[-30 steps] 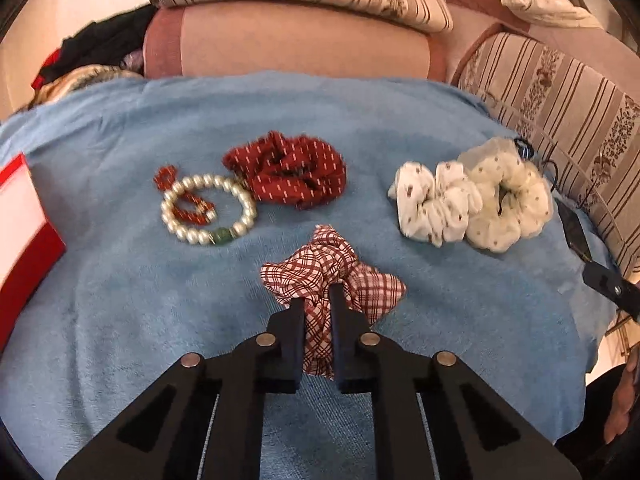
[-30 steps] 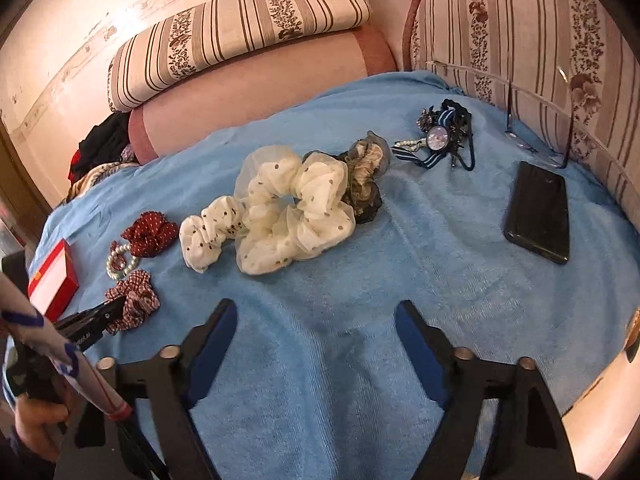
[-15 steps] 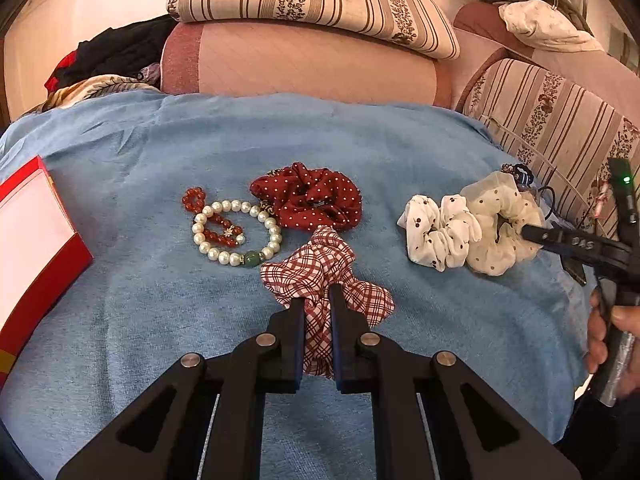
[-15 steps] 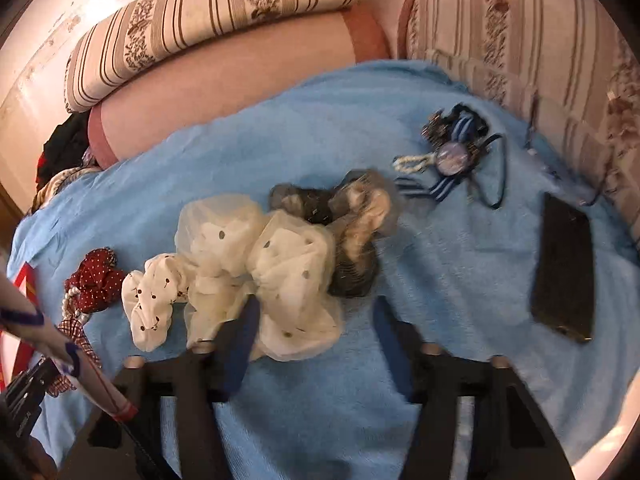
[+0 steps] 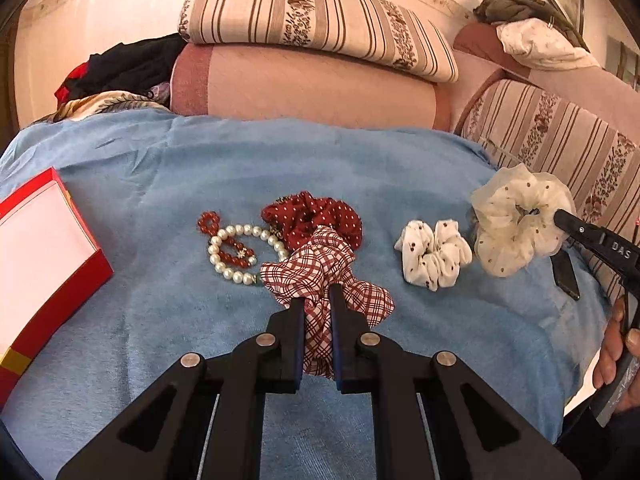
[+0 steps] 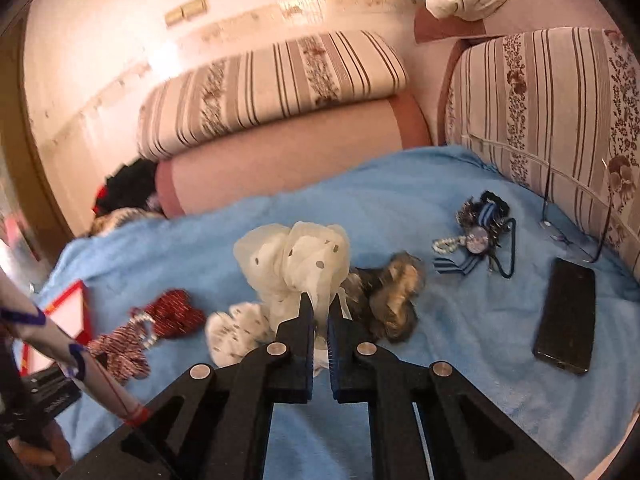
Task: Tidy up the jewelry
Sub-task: 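Carry both scrunchies to the red tray and lower them inside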
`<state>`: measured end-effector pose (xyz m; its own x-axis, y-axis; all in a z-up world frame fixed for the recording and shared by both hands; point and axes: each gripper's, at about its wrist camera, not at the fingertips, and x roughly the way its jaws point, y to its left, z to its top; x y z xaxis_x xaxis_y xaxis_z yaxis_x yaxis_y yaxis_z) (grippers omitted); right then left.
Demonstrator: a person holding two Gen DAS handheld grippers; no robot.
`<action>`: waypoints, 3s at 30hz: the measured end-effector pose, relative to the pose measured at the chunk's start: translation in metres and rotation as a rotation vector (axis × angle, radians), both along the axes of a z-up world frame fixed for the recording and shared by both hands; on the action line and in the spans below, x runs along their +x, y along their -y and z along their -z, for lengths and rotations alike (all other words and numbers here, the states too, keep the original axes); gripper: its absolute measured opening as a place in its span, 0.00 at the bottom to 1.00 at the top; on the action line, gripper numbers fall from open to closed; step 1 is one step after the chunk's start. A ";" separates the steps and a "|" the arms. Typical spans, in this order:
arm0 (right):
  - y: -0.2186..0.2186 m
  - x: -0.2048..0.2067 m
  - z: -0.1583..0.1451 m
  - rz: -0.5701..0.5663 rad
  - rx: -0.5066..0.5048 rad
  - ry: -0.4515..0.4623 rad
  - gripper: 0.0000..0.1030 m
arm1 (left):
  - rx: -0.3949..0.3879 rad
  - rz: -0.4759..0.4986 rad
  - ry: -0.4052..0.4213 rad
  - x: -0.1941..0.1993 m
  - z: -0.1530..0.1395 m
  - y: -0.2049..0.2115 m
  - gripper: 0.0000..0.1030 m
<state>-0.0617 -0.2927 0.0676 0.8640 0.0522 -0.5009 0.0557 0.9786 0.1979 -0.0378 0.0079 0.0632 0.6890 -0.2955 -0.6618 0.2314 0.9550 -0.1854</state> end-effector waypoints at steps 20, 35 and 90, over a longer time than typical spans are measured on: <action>-0.033 -0.020 -0.021 -0.087 0.052 0.082 0.06 | 0.009 -0.059 0.046 -0.011 -0.015 -0.023 0.10; -0.116 -0.017 -0.042 -0.269 0.109 0.084 0.06 | -0.024 -0.184 0.095 -0.022 -0.040 -0.086 0.10; -0.512 0.208 0.033 -0.750 0.122 -0.323 0.06 | -0.056 -0.859 -0.035 0.038 -0.008 -0.386 0.15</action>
